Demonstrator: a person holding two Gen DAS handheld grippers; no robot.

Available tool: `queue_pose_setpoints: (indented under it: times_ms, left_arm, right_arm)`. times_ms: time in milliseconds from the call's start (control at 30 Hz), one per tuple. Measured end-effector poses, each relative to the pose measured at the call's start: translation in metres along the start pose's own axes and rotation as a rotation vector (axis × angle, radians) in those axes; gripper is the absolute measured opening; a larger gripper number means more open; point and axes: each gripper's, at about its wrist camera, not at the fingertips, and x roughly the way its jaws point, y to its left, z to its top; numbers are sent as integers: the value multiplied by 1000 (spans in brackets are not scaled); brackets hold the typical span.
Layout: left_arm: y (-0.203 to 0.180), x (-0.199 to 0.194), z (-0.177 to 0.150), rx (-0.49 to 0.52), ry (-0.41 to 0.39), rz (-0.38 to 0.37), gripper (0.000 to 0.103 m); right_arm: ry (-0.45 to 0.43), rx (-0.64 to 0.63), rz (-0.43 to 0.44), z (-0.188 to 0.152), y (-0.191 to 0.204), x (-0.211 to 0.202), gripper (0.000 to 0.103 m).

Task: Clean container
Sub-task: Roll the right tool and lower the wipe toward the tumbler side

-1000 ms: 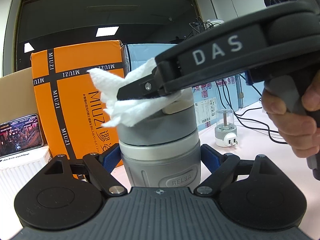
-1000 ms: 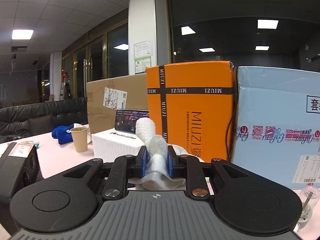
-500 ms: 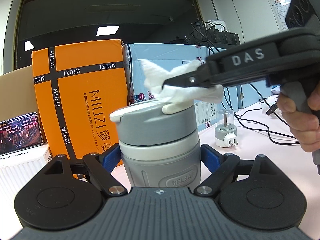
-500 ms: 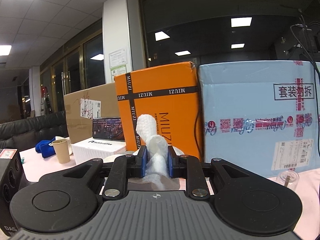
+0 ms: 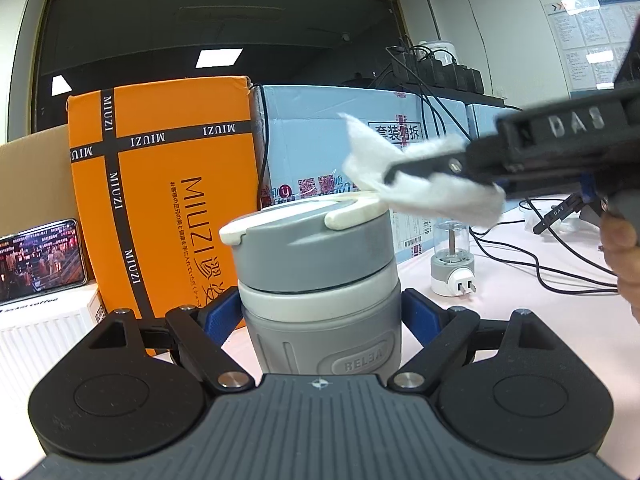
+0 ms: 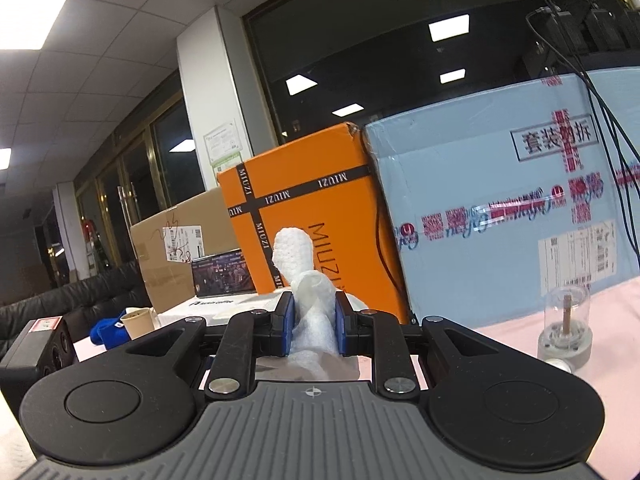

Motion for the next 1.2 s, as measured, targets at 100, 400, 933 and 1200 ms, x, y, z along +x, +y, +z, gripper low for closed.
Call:
queue_pose_setpoints:
  times_ms: [100, 400, 933, 1200]
  left_arm:
    - [2, 0, 1, -8, 4, -5, 83]
    - [17, -15, 11, -104, -11, -69, 90]
    - [47, -13, 76, -245, 67, 20, 103]
    - [50, 13, 81, -315, 201, -9, 103]
  right_arm:
    - [18, 89, 14, -7, -9, 3, 19]
    - [71, 356, 57, -27, -37, 14, 19]
    - [94, 691, 77, -57, -66, 12, 19]
    - [39, 555, 107, -54, -38, 0, 19]
